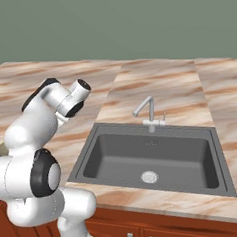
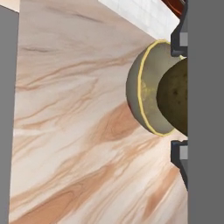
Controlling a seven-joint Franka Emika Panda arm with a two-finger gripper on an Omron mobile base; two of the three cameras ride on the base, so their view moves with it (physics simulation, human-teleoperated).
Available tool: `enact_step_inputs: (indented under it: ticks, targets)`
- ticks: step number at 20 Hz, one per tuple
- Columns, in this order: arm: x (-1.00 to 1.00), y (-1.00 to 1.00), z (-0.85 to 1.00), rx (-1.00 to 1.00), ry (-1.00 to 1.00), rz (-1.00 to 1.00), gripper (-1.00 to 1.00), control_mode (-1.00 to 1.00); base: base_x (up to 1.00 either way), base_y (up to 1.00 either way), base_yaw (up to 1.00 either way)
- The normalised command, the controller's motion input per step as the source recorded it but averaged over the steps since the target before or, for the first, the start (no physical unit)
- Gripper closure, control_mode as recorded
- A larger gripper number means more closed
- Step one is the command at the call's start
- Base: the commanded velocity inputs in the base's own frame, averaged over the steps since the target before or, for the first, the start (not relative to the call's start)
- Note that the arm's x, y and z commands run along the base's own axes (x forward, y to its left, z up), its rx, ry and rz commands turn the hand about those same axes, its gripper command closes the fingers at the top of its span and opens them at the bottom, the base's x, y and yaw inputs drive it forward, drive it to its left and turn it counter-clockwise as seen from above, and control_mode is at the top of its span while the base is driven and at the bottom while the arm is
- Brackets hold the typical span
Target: Pick the eggplants from the cabinet and place them in one bowl. Pick the potato from the sink and place it in the other bowl.
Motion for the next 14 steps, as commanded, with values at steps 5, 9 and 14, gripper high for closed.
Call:
enact_step_inputs:
  ticks: [5,9,14]
  targets:
    - [0.00,0.32,0.00,0.03,0.00,0.00,1.00,-1.00,0.00,0.00,0.00]
    - [0.00,0.32,0.00,0.02,0.00,0.00,1.00,-1.00,0.00,0.00,0.00]
    - [0.00,0.32,-0.01,0.01,0.00,0.00,1.00,-1.00,0.00,0.00,0.00]
